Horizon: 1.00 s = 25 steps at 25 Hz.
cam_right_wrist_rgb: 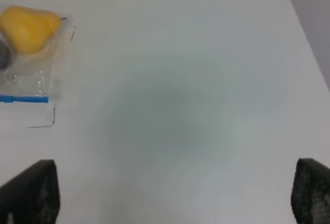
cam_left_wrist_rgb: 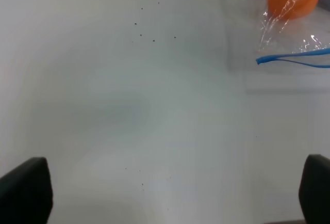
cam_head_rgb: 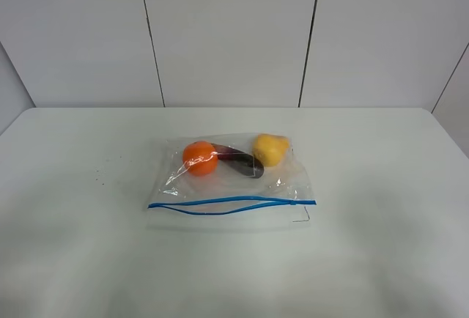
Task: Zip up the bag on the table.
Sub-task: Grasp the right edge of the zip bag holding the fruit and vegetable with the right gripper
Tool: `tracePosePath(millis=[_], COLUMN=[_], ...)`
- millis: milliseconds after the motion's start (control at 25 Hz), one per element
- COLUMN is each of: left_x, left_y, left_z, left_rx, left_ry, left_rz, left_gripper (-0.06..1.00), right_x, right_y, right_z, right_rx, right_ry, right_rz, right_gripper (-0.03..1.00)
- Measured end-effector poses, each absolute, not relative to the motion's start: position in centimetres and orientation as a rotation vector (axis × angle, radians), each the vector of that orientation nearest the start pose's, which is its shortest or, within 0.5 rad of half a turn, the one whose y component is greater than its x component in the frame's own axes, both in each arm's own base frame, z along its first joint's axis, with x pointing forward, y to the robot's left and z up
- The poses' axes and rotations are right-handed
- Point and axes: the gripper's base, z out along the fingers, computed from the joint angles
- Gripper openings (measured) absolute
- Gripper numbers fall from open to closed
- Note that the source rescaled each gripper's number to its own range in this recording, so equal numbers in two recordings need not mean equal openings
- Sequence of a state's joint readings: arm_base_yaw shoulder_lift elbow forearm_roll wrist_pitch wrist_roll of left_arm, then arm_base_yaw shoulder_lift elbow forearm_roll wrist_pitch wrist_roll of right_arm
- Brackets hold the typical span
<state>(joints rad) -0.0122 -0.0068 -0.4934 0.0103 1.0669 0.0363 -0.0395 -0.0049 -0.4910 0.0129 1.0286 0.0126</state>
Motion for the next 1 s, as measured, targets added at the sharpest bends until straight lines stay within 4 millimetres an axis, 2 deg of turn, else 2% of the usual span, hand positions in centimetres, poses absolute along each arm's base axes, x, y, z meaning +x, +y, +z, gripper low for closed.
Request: tracePosePath(millis=[400,560,720,1000], left_x=[-0.5,-0.5,-0.5,-0.5], left_y=[0.1,0.1,0.1,0.1], left_z=[27.5,27.5,27.5,27.5], left_rx=[0.049,0.049,0.049,0.049], left_ry=[2.050,2.050,2.050,2.050], left_rz=[0.027,0.027,0.027,0.027], left_gripper=[1.00,1.00,1.00,1.00], right_x=[-0.6,0.6,4.3,14.3], right_y=[0.1,0.1,0.6,1.7], right_z=[28.2,29.3,29.3,27.4], right_rx=[0.052,0.095,0.165,0.094], right_ry=[2.024,2.100,2.273,2.467], right_rz=[-0.004,0.029,0.149,0.342], right_gripper=[1.00,1.00,1.00,1.00])
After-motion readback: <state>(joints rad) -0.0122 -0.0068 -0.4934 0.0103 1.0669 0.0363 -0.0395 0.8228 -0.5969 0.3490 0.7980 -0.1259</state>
